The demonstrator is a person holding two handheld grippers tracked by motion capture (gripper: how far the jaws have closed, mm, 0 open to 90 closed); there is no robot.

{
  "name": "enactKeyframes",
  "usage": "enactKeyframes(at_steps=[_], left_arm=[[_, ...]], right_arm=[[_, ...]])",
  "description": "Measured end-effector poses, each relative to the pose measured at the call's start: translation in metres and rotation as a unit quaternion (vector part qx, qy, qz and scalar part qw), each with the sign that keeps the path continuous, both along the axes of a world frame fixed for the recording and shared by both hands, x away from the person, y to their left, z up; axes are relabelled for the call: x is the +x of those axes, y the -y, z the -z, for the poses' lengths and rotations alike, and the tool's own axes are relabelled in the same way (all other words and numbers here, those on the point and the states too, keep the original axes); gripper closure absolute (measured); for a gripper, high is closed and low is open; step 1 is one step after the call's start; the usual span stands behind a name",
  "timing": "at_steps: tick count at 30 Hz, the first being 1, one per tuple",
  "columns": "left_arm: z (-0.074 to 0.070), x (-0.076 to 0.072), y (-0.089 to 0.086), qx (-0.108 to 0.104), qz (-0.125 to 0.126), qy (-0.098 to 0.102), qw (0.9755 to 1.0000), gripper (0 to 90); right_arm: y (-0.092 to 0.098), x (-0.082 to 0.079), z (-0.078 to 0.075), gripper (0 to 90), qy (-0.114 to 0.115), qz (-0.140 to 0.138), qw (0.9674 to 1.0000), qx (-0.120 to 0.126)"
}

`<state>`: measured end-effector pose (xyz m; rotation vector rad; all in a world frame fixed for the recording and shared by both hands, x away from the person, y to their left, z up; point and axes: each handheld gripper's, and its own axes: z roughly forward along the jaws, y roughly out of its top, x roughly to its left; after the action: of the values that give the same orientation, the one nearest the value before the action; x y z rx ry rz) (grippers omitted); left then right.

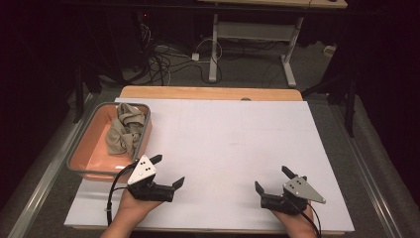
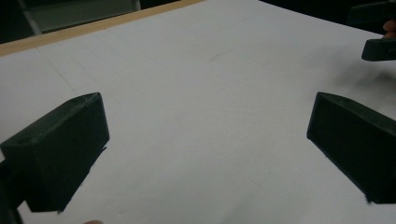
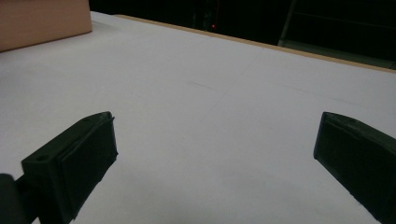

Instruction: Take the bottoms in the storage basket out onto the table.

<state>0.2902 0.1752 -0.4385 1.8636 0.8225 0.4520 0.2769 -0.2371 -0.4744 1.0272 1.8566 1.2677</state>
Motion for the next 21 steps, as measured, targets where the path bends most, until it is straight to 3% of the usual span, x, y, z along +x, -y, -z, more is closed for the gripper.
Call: enactKeyframes(at_steps=[11, 21], left_arm=[[-0.016, 0.002, -0.035, -0.010, -0.036, 0.010, 0.9993, 0.0], [-0.019, 0.005, -0.060, -0.017, -0.071, 0.012, 0.9973, 0.0]], right_arm=[[0.000, 0.000, 0.000, 0.3, -0.002, 0.000, 1.0000, -0.002], [-0.002, 0.000, 0.002, 0.3, -0.004, -0.002, 1.0000, -0.008]])
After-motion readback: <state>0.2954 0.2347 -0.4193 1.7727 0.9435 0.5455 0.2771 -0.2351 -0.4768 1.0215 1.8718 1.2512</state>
